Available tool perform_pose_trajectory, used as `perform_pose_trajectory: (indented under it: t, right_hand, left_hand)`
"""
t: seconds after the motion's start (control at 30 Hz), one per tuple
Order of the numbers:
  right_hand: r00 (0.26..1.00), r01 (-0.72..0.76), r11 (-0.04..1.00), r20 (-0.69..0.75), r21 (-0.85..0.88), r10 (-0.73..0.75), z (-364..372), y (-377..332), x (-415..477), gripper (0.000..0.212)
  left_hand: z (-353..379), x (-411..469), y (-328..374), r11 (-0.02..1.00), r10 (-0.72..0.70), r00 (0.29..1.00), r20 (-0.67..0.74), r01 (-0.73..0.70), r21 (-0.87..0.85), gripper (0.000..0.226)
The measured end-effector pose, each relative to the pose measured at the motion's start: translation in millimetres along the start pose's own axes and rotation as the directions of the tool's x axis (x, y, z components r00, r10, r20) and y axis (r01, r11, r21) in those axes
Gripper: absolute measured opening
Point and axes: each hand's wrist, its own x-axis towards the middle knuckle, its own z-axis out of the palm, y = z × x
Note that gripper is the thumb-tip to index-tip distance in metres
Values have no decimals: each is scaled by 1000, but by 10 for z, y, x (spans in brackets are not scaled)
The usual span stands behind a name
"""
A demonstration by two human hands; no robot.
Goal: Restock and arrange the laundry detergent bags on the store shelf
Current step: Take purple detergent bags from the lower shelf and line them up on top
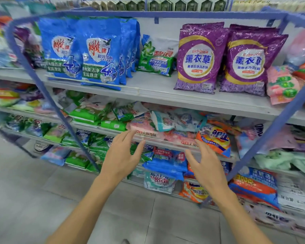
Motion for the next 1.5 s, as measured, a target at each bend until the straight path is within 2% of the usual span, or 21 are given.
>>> perform_pose_trajectory:
  t: [0.33,0.5,0.73,0.9,1.0,1.07,1.2,1.37,1.5]
  right_hand:
    - [994,12,1000,107,-27,-9,797,-752,-22,69]
    - [992,61,998,115,-34,-57,1372,-1465,42,61]
    - [962,168,986,220,-9,-162,2306,-2617,201,65]
    - [930,250,968,268,35,-250,2880,-3424,290,63]
    - [911,284,957,295,62,-289,3200,-3827,393,61]
    - [899,287,955,322,76,-296,3400,-4064,497,60]
    - [882,187,964,399,188,-249,3846,-4471,831,50]
    - [878,195,948,387,250,-282,4508,-4951,1356,64]
    - [871,224,946,387,234,-302,4930,-5352,1760,61]
  left_hand:
    - [-425,-322,-968,991,-126,992,2,126,37,58]
    - [-876,-336,-1735,981,-195,980,-47,196,13,58]
    - [-1602,-442,-2928,952,-298,947,-118,305,39,59]
    - [-2165,-492,-3572,929,-362,912,-193,370,8,73]
    - [-2397,-469,-3913,912,-402,890,-213,410,-8,62]
    - [-2515,-404,-4134,903,-418,880,-228,429,0,60]
    - [-2646,-165,-4630,884,-454,864,-219,467,6,60]
    - [-2745,338,-5321,885,-453,874,-177,465,35,65]
    - [-2848,774,-5823,876,-466,874,-136,478,68,62]
